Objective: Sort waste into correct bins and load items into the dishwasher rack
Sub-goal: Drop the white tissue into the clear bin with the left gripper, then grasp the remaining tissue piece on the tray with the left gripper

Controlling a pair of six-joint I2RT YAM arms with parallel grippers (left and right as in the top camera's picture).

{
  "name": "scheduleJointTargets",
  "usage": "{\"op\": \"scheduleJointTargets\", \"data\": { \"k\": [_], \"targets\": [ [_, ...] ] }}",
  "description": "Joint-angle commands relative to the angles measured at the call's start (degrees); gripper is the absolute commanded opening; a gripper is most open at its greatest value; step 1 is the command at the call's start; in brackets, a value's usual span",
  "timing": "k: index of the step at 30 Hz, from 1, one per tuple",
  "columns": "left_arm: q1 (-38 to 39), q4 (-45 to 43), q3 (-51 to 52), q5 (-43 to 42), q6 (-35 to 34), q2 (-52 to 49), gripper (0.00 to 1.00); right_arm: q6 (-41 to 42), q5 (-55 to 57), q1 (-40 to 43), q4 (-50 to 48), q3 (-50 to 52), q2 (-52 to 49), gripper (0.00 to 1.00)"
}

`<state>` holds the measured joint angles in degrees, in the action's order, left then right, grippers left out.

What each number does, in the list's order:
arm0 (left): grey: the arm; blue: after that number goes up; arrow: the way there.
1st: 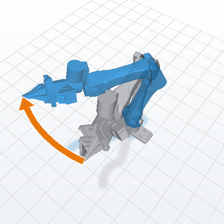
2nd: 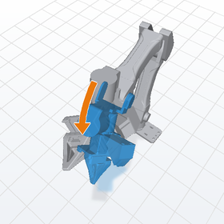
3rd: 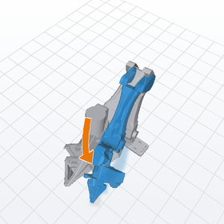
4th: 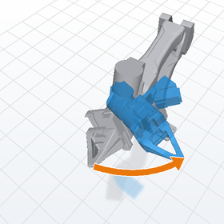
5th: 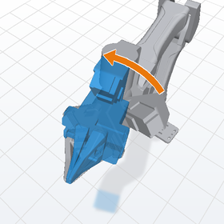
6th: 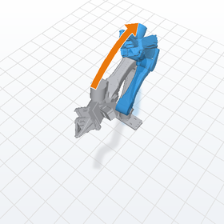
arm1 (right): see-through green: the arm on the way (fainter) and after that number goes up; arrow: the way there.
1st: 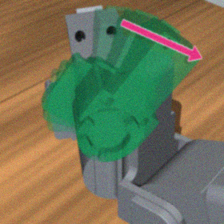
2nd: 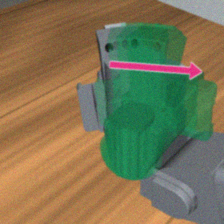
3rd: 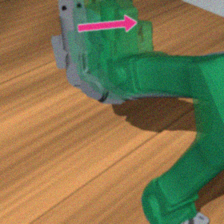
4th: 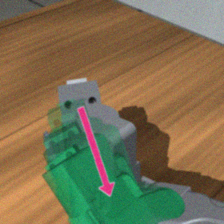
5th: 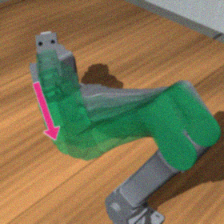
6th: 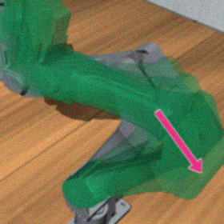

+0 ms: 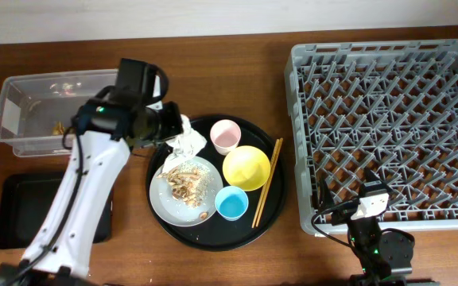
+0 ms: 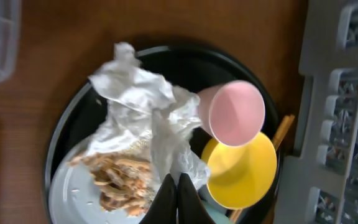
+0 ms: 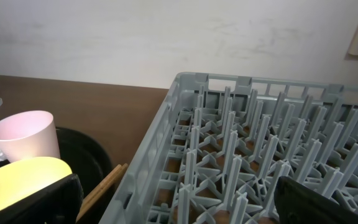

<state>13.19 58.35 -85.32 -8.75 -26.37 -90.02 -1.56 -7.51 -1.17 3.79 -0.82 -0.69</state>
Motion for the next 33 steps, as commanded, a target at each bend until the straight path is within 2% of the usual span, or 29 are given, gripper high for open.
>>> {"op": "scheduleJointTargets", "data": {
  "k": [1, 6, 9, 13, 14, 15, 16, 17, 20, 23, 25, 27, 31, 32, 33],
  "targets": [
    [-2.45, -4.57, -0.83, 3.93, 0.31, 2.14, 0.0, 0.07, 0.28, -0.33, 0.02, 0.5, 0.37, 0.99],
    [-12.22, -23.3, -0.83, 16.22, -1.55, 1.84, 0.0, 0.07, 0.28, -0.33, 0.02, 0.5, 0.37, 0.99],
    [-16.81, -29.75, -0.83, 20.81, -1.6, 0.68, 0.03, 0.07, 0.28, -0.33, 0.02, 0.5, 0.37, 0.99],
    [-22.67, -31.32, -0.83, 20.79, -1.57, -4.02, 0.07, 0.07, 0.28, -0.33, 0.02, 0.5, 0.37, 0.99],
    [-23.37, -31.32, -0.83, 20.72, -1.6, -5.33, 0.16, 0.07, 0.28, -0.33, 0.02, 0.5, 0.37, 0.99],
    [-23.87, -31.32, -0.83, 20.59, -1.6, -6.86, 0.49, 0.07, 0.28, -0.33, 0.02, 0.5, 0.37, 0.99],
    [-24.11, -31.32, -0.83, 20.59, -1.6, -7.67, 0.7, 0.07, 0.28, -0.33, 0.02, 0.5, 0.37, 0.99],
    [-24.28, -31.32, -0.83, 20.55, -1.6, -8.17, 0.75, 0.07, 0.28, -0.33, 0.02, 0.5, 0.37, 0.99],
    [-24.22, -31.26, -0.83, 16.0, -1.6, -7.65, 0.76, 0.07, 0.28, -0.33, 0.02, 0.5, 0.37, 0.99],
    [-24.24, -30.93, -0.83, 2.78, -1.6, -6.69, 0.78, 0.07, 0.28, -0.33, 0.02, 0.5, 0.37, 0.99],
    [-24.24, -30.93, -0.83, 5.51, -1.6, -6.71, 0.8, 0.07, 0.28, -0.33, 0.02, 0.5, 0.37, 0.99],
    [-24.24, -30.84, -0.83, 12.87, -1.36, -6.71, 0.84, 0.07, 0.28, -0.33, 0.02, 0.5, 0.37, 0.99],
    [-24.24, -31.54, -0.83, 18.51, -0.68, -6.86, 0.87, 0.07, 0.28, -0.33, 0.02, 0.5, 0.37, 0.99],
    [-24.35, -32.2, -0.83, 21.31, 0.57, -7.3, 0.92, 0.07, 0.28, -0.33, 0.02, 0.5, 0.37, 0.99],
    [-24.5, -31.8, -0.83, 21.62, 2.05, -7.8, 0.93, 0.07, 0.28, -0.33, 0.02, 0.5, 0.37, 0.99]
  ]
}}
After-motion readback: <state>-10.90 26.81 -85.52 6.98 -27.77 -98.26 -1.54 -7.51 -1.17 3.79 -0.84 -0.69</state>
